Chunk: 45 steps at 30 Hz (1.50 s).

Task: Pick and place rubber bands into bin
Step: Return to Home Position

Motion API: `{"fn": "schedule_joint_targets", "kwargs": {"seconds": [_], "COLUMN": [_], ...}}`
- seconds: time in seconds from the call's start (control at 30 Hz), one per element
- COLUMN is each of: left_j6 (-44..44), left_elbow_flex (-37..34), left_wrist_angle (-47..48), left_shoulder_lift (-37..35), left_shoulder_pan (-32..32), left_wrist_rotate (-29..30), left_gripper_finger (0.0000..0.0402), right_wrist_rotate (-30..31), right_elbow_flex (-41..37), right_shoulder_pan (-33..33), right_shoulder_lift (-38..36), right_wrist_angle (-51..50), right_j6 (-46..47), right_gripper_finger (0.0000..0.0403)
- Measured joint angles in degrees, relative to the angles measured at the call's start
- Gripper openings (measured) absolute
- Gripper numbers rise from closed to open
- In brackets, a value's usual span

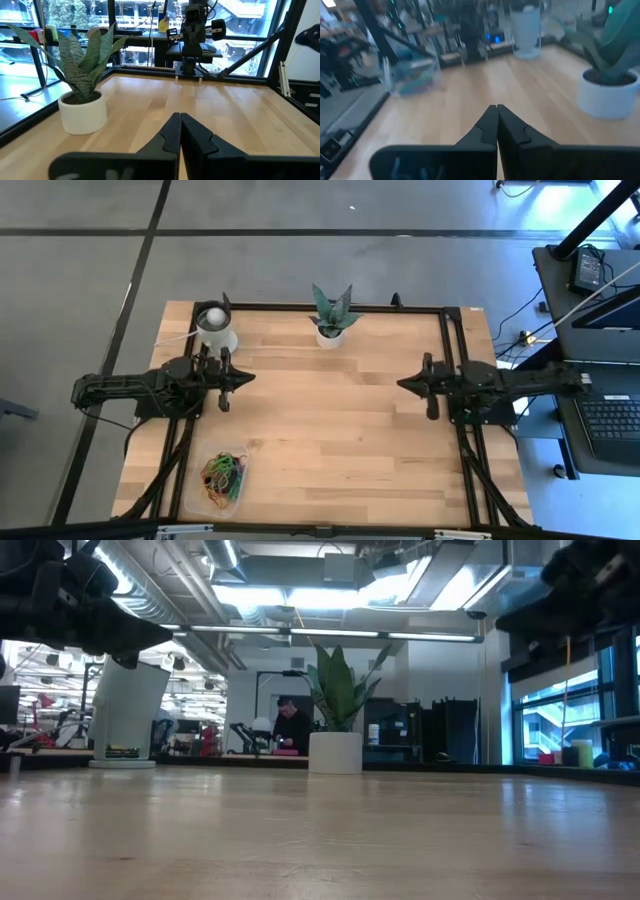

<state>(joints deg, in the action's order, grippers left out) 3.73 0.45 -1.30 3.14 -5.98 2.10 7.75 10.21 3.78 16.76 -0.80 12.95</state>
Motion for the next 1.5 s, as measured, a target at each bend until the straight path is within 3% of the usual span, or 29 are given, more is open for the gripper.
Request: {"fn": "schedule_joint_targets", "kwargs": {"seconds": [0.27, 0.63, 0.93, 1.5], "left_j6": [0.0, 0.0, 0.0, 0.0], "left_elbow_flex": [0.0, 0.0, 0.0, 0.0], "left_wrist_angle": [0.0, -0.3, -0.2, -0.2], "left_shoulder_lift": [0.0, 0.5, 0.5, 0.5], "left_shoulder_pan": [0.0, 0.0, 0.0, 0.0], "left_wrist_rotate": [0.0, 0.5, 0.5, 0.4], "left_gripper_finger": [0.0004, 0.0004, 0.0004, 0.0004], "right_wrist_rotate": [2.1, -2.3, -2.4, -2.4], "right_elbow_flex": [-8.3, -9.8, -9.8, -9.8], "right_shoulder_pan": [0.5, 0.4, 0.4, 0.4], "right_shoulder_lift": [-16.8, -16.5, -16.5, -16.5], "right_wrist_angle": [0.4, 3.0, 3.1, 3.1], "right_j6": [-3.2, -15.8, -1.3, -1.2], "right_gripper_finger": [0.0001, 0.0003, 0.0028, 0.003]}}
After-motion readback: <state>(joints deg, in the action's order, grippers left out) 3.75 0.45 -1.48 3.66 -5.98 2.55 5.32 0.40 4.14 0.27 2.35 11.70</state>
